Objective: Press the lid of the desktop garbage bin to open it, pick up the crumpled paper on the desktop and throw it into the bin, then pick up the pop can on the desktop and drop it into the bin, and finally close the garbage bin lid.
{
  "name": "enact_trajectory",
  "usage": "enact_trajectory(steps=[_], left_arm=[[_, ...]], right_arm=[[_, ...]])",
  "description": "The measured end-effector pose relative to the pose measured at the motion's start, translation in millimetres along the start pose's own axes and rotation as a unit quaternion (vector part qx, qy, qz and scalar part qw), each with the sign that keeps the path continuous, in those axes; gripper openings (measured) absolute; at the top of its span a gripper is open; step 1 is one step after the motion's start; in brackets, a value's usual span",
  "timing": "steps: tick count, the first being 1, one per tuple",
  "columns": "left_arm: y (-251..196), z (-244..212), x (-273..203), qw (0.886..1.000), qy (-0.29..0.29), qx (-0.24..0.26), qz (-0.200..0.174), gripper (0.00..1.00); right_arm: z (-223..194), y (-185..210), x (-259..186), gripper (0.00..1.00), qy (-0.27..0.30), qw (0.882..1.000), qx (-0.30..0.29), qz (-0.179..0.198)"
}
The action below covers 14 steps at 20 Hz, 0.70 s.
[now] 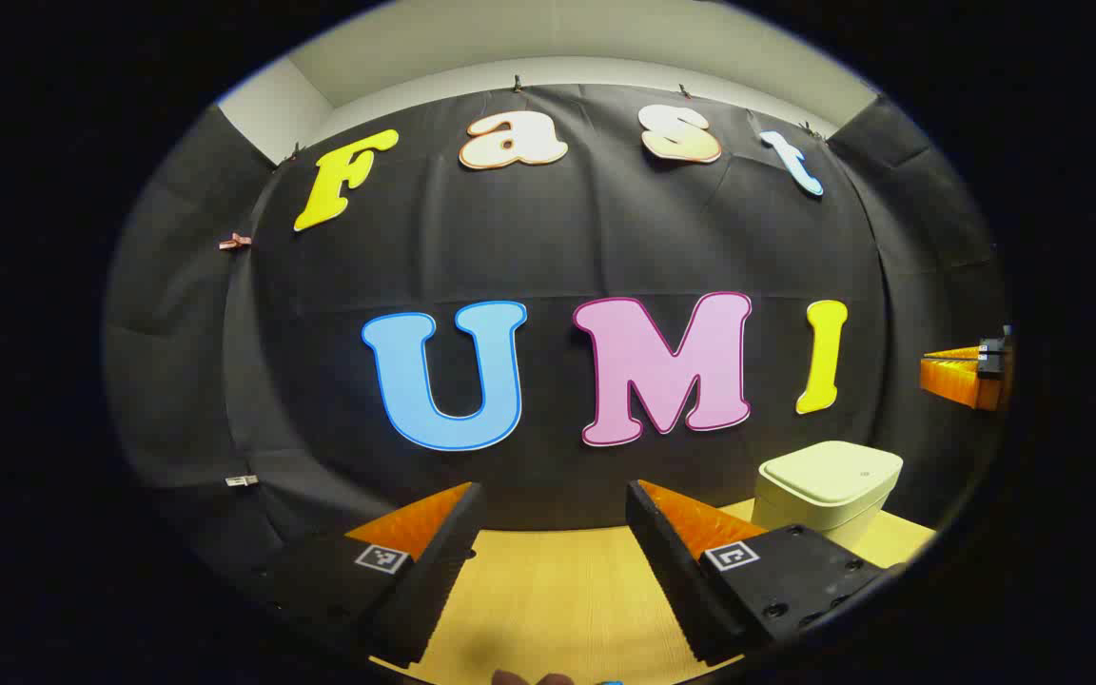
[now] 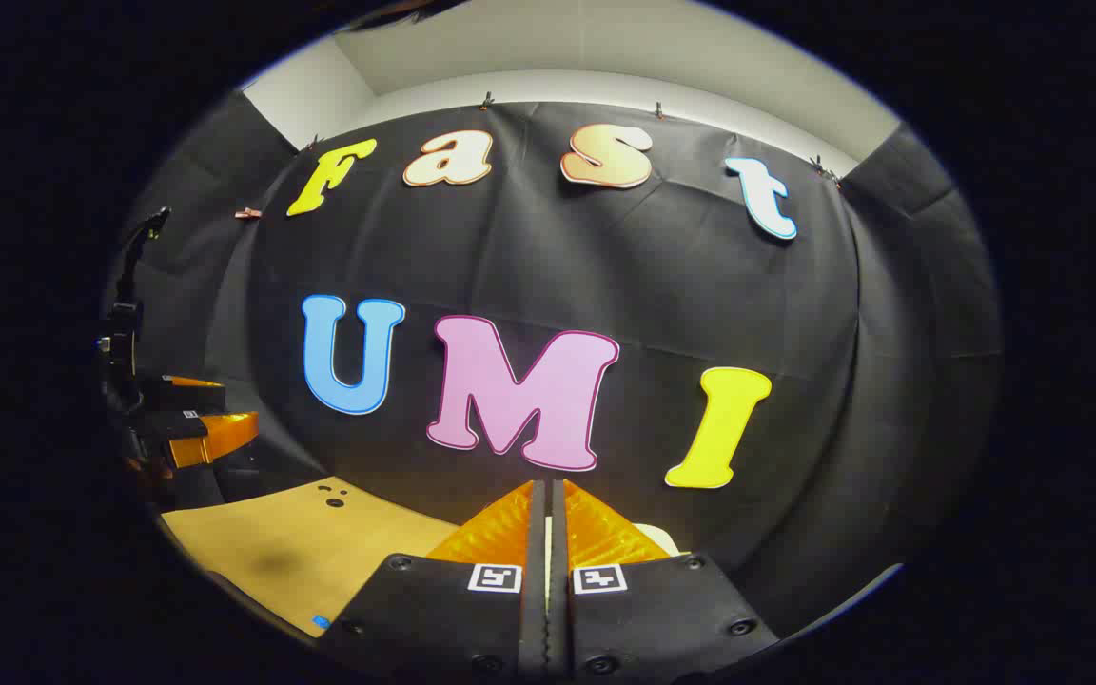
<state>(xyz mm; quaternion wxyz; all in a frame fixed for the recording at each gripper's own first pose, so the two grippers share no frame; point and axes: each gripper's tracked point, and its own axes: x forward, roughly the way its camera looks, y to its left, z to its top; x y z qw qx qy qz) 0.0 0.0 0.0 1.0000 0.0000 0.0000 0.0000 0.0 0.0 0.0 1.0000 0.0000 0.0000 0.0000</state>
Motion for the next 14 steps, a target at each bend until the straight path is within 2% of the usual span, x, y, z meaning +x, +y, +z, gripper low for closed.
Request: enact_trajectory(steps=[9,14], left_arm=[[-2.8,1.7,-1.2,1.0,-0.006,0.008,-0.009,0.97],[-3.4,-2.4,-1.2,1.0,-0.003,0.006,-0.01,0.97]], right_arm=[[10.1,-2.7,2.5,0.05,-0.006,1.0,-0.007,0.001],[10.6,0.2,4.7,0.05,0.006,1.0,-0.007,0.014]])
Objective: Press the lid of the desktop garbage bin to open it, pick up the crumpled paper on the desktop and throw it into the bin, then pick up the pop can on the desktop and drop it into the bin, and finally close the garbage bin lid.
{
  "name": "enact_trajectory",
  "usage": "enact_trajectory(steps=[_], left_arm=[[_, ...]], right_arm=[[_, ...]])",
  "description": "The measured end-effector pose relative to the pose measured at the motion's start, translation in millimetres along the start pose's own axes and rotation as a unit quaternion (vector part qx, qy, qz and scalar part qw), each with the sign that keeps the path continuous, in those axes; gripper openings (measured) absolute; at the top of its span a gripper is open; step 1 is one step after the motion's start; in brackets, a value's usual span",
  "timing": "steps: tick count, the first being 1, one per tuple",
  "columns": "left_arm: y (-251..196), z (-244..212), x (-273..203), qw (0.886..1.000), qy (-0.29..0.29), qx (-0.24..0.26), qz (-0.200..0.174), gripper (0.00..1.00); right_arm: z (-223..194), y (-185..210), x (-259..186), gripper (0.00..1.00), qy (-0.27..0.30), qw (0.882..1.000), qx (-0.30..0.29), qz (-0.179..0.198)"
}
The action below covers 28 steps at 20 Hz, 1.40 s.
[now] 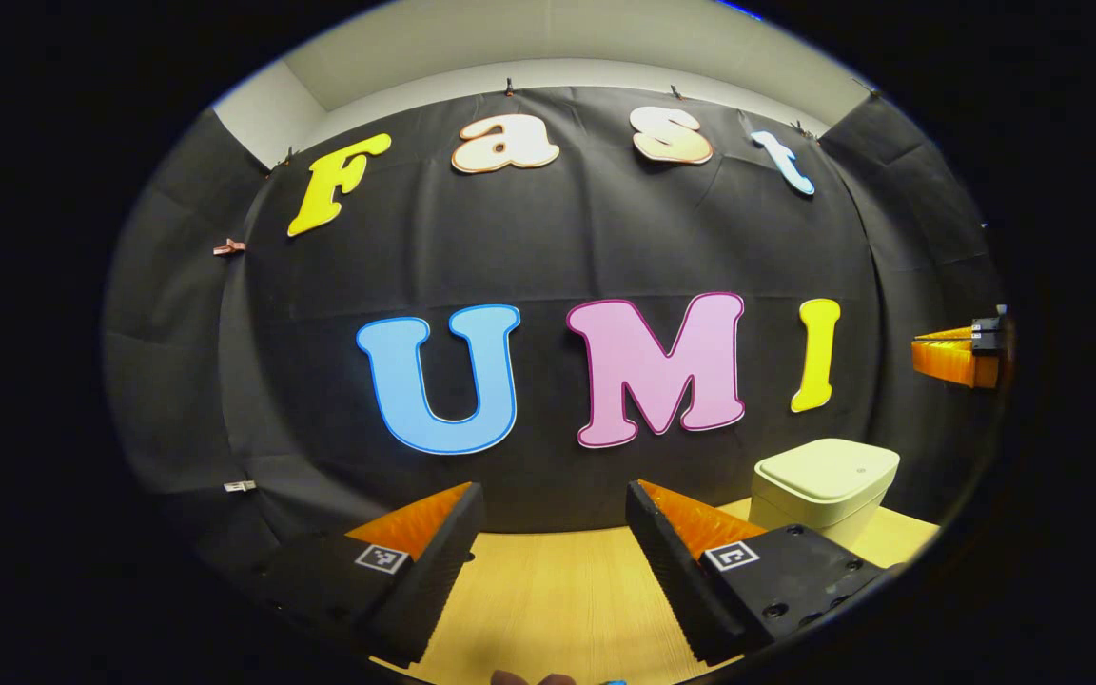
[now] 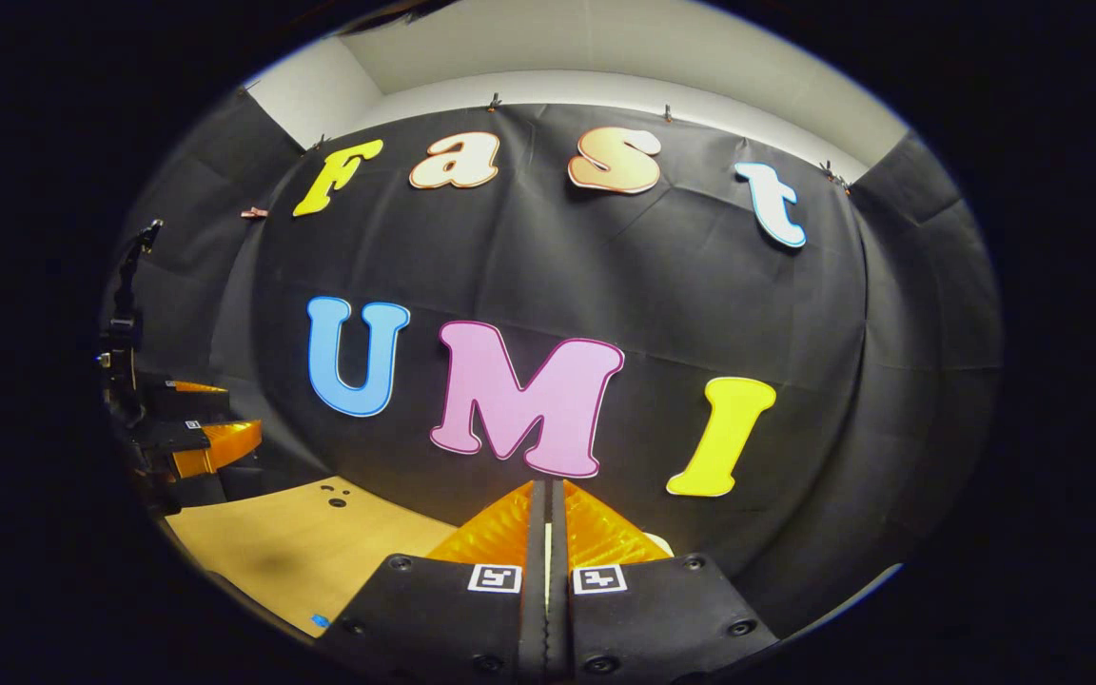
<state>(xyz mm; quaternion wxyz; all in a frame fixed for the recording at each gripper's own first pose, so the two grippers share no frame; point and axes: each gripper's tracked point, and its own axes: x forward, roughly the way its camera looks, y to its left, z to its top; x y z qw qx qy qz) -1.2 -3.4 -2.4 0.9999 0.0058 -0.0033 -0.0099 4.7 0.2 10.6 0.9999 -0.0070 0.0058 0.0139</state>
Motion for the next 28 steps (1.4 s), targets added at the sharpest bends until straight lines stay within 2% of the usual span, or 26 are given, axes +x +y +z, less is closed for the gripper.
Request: enact_trajectory(steps=[6,10,15,20,24,28], left_arm=[[-3.1,-2.3,0.2,1.0,0.001,0.003,-0.007,0.97],[-5.5,-2.5,1.5,1.0,0.001,0.002,-0.011,0.97],[-5.5,-4.0,3.6,1.0,0.0,0.002,-0.014,0.97],[-4.8,-8.6,5.2,1.0,0.005,0.0,-0.014,0.97],[-3.6,-9.8,5.7,1.0,0.006,0.002,-0.012,0.97],[-4.3,-14.9,5.5,1.0,0.01,-0.001,-0.012,0.97]], right_arm=[[5.4,-1.1,10.4,0.05,0.02,1.0,-0.011,0.021],[-3.3,2.6,23.2,0.05,0.074,0.996,-0.007,0.058],[-26.7,-24.1,43.5,0.05,0.142,0.989,0.013,0.045],[-72.7,-44.3,62.5,0.05,0.224,0.972,0.05,0.04],[-104.9,-37.2,69.0,0.06,0.289,0.95,0.104,0.059],[-139.8,-53.0,74.1,0.05,0.338,0.936,0.089,0.043]])
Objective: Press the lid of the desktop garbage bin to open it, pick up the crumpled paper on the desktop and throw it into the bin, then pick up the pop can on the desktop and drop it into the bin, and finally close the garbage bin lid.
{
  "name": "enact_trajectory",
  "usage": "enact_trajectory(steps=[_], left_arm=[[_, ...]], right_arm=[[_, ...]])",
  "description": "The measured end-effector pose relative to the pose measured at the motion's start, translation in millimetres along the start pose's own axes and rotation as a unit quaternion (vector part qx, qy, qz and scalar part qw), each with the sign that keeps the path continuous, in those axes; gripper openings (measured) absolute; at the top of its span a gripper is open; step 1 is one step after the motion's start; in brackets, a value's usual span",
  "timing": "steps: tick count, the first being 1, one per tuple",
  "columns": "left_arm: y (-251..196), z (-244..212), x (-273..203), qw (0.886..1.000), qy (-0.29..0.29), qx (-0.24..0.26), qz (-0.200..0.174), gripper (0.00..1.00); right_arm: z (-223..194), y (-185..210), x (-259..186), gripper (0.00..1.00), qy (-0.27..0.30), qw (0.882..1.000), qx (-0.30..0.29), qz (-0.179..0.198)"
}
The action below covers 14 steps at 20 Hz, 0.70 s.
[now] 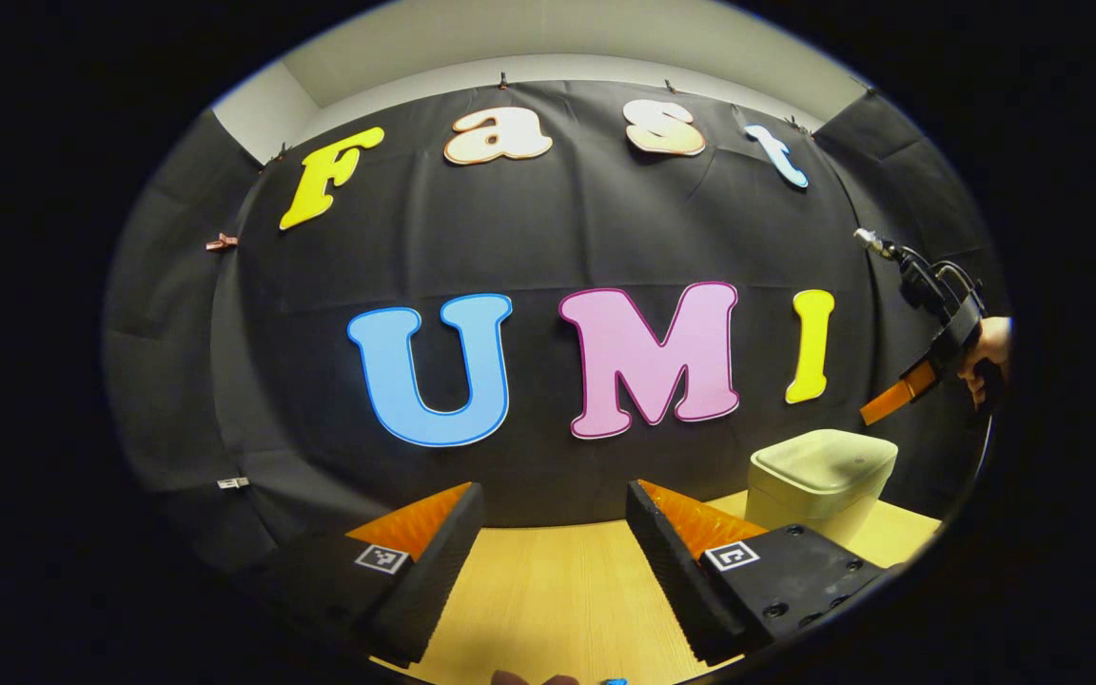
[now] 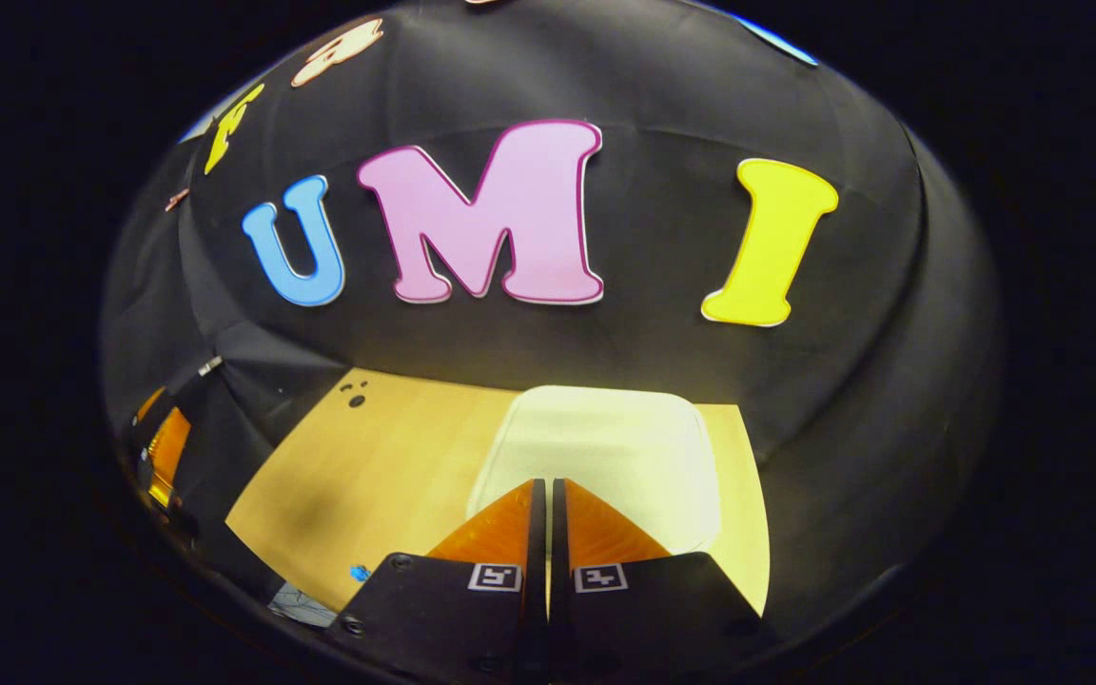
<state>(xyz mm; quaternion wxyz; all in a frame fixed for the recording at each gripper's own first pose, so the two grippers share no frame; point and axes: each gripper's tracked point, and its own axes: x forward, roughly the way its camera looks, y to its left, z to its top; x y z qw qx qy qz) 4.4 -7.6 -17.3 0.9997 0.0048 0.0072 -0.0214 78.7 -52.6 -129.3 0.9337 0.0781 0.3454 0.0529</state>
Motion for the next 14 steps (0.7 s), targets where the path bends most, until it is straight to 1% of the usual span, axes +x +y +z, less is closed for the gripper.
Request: enact_trajectory(steps=[7,14], left_arm=[[0.0,-2.8,-1.0,1.0,0.004,-0.003,0.004,0.97],[2.2,-7.8,-1.8,1.0,0.009,-0.004,0.014,0.97]], right_arm=[[-24.1,-13.6,27.4,0.06,0.054,0.998,-0.006,-0.012],[-40.8,-24.2,41.5,0.05,0.082,0.996,-0.007,-0.017]])
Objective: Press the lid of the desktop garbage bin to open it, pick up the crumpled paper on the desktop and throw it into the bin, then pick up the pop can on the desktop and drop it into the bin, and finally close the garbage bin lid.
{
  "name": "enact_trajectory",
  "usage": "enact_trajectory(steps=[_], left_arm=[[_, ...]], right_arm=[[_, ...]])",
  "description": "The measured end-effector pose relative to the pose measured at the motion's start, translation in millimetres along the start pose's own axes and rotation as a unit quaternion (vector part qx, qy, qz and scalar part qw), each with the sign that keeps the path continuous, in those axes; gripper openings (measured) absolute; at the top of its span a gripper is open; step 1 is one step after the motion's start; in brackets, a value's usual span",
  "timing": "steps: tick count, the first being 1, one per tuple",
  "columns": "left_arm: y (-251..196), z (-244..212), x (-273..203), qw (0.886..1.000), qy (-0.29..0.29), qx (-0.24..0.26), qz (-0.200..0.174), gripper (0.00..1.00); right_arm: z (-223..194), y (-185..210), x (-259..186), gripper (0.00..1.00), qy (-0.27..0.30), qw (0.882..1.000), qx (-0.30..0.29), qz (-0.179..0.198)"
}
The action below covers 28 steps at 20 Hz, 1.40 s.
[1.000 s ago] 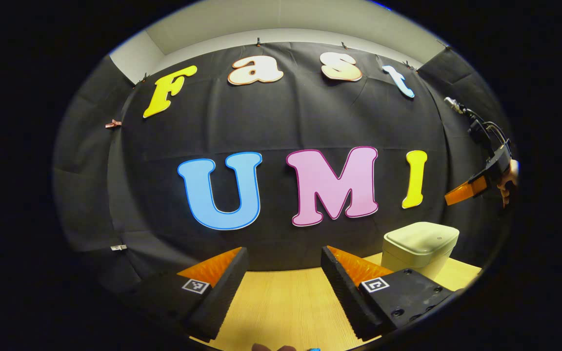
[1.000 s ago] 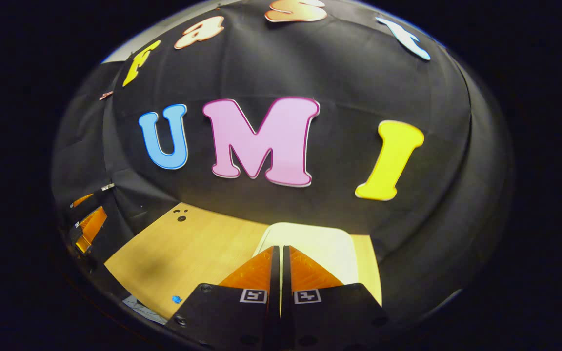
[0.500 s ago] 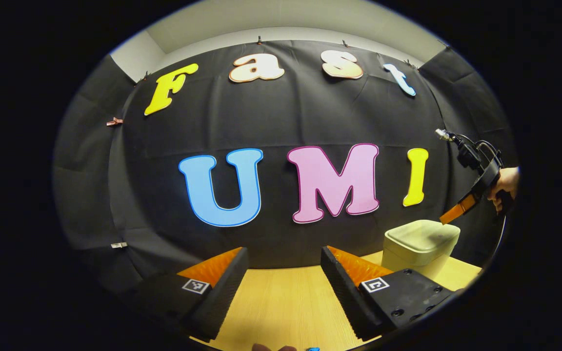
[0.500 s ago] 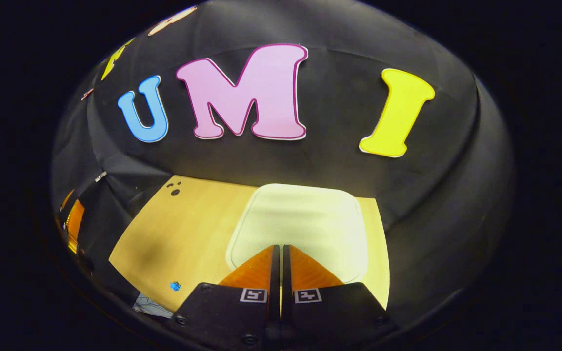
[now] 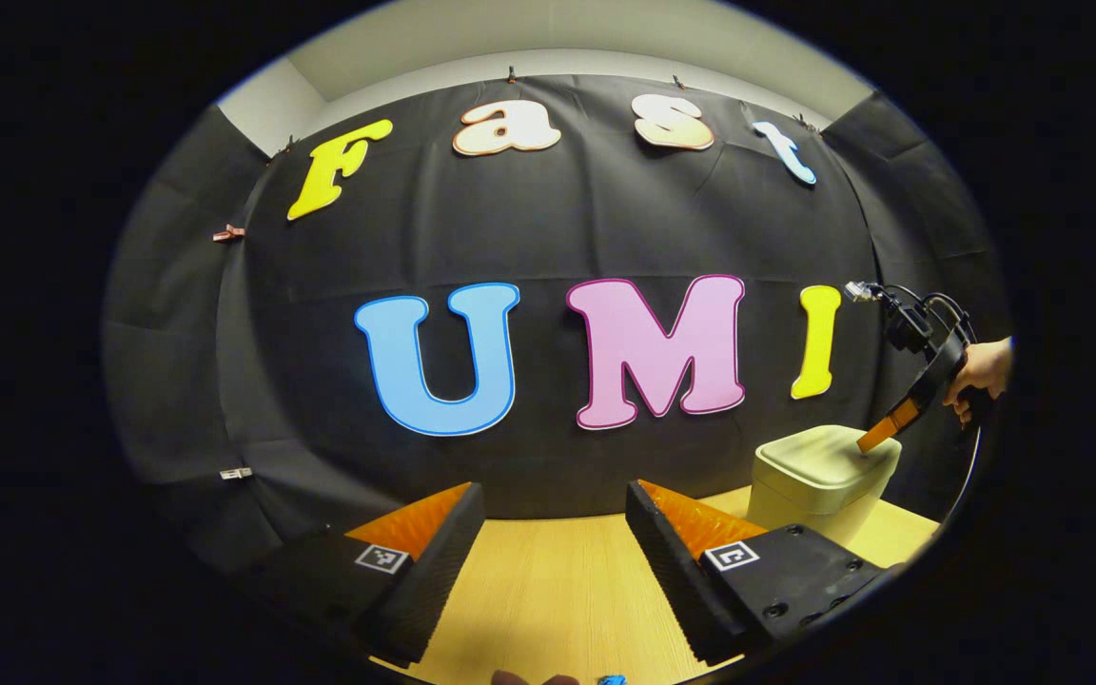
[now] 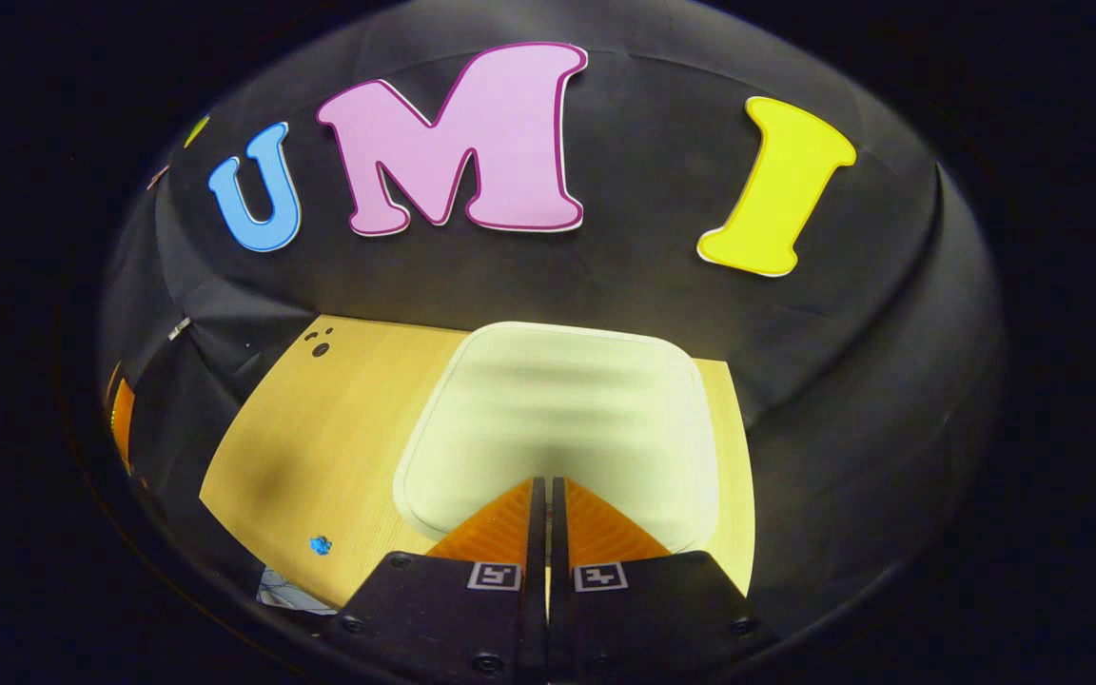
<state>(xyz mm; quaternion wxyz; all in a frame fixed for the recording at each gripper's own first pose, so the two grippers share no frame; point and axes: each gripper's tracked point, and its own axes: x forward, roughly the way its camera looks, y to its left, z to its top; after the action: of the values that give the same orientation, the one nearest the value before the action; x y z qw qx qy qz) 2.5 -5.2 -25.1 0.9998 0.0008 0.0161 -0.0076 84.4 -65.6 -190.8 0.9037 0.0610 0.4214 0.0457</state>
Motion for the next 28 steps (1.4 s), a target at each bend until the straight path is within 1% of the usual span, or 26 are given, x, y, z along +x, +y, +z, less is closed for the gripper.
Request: enact_trajectory(steps=[4,9,10,13,15,19,22,26,28], left_arm=[[0.8,-0.9,0.2,1.0,0.001,0.001,0.002,0.97],[0.0,-2.7,0.3,1.0,0.004,-0.005,0.002,0.97],[-0.6,-3.6,0.2,1.0,0.004,-0.007,0.001,0.97],[0.3,-1.0,-0.6,1.0,0.002,-0.005,0.001,0.97],[1.1,0.8,-0.9,1.0,0.0,-0.003,0.002,0.97],[1.8,0.7,-4.0,1.0,-0.001,-0.002,0.004,0.97],[0.3,-0.2,-8.3,1.0,-0.002,0.0,0.002,0.97],[-2.0,3.2,-8.3,1.0,-0.005,0.003,-0.002,0.97],[-3.3,3.5,-8.1,1.0,-0.005,0.003,-0.005,0.97]], right_arm=[[-4.7,-4.1,6.0,0.06,0.003,1.0,0.003,0.001],[-7.2,-4.1,4.6,0.06,0.017,0.999,0.035,0.022],[-3.5,-4.0,1.5,0.06,0.008,0.999,0.036,0.025],[6.6,-6.1,-2.4,0.06,-0.025,0.999,0.034,0.016],[18.9,-6.5,-11.2,0.05,-0.059,0.998,0.03,0.009],[50.5,-6.1,-34.7,0.05,-0.14,0.989,0.054,0.008],[63.3,-9.0,-48.5,0.05,-0.173,0.983,0.062,0.008],[82.1,-10.0,-69.2,0.06,-0.232,0.971,0.054,-0.003],[86.6,-8.7,-78.2,0.06,-0.249,0.967,0.051,-0.004]])
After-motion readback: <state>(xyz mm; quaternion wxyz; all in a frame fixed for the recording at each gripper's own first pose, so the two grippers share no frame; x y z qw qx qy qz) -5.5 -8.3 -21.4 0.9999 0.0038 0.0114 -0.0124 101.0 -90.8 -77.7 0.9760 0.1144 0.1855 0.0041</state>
